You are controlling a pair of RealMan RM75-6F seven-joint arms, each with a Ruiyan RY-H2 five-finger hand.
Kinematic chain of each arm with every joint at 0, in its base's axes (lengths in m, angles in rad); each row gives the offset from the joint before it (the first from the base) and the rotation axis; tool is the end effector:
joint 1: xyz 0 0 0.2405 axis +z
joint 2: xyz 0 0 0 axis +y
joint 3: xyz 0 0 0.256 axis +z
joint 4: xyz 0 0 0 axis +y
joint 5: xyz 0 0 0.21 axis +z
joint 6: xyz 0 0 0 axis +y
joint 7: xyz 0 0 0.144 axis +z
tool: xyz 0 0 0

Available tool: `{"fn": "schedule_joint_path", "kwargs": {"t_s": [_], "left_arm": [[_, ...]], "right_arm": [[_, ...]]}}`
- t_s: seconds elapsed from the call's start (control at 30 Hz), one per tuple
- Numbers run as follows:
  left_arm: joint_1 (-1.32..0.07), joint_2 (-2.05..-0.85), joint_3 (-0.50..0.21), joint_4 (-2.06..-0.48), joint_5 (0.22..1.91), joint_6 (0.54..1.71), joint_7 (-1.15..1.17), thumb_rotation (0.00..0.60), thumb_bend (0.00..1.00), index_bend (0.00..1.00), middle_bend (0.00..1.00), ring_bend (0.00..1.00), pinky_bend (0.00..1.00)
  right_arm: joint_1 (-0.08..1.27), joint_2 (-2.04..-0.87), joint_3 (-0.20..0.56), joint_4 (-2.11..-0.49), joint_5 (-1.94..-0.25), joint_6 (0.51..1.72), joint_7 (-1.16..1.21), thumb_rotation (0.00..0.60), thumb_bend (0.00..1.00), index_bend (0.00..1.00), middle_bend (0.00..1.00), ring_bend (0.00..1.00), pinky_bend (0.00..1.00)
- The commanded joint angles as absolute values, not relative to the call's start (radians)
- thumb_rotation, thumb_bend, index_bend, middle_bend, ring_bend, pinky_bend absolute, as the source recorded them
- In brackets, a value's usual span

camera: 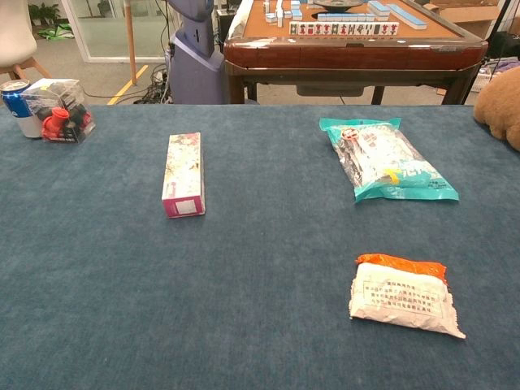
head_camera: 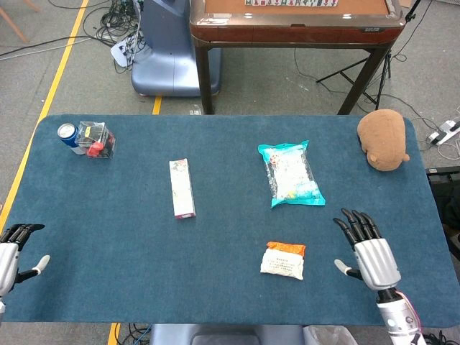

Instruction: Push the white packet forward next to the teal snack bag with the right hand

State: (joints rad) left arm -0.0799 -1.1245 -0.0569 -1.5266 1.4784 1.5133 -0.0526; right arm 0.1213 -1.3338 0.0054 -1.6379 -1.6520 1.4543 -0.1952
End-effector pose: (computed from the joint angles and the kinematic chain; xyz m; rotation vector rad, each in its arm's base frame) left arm -0.3283 0.1821 0.1724 -1.3427 -0.8647 -0.8976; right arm -0.2561 -0.1761 0.0759 1.5745 -0.8825 1.0198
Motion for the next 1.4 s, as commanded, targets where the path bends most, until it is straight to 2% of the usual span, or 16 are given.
{"fn": "schedule_joint_path", "kwargs": {"t_s": [0.03, 0.4, 1.4], "left_arm": [[-0.075, -1.121, -0.059, -1.523, 1.473, 1.517, -0.061, 0.600, 0.20, 0.27, 0.31, 0.21, 0.41], [-0.060, -1.103, -0.065, -1.521, 1.452, 1.523, -0.063, 0.600, 0.20, 0.28, 0.31, 0.21, 0.41], [-0.015, -1.041, -0.095, -1.549, 1.372, 1.532, -0.103, 0.600, 0.20, 0.28, 0.31, 0.21, 0.41]], "right_arm": [[0.138, -1.374, -0.002, -1.640, -1.659, 1.424, -0.248, 0.600, 0.00, 0.15, 0.03, 0.00, 0.09], [0.170, -1.477, -0.011, -1.615, -1.628, 1.339, -0.383, 0.600, 0.00, 0.10, 0.02, 0.00, 0.09], [0.223, -1.585, -0.038, -1.494, -1.616, 1.272, -0.351, 0.600, 0.00, 0.08, 0.02, 0.00, 0.08]]}}
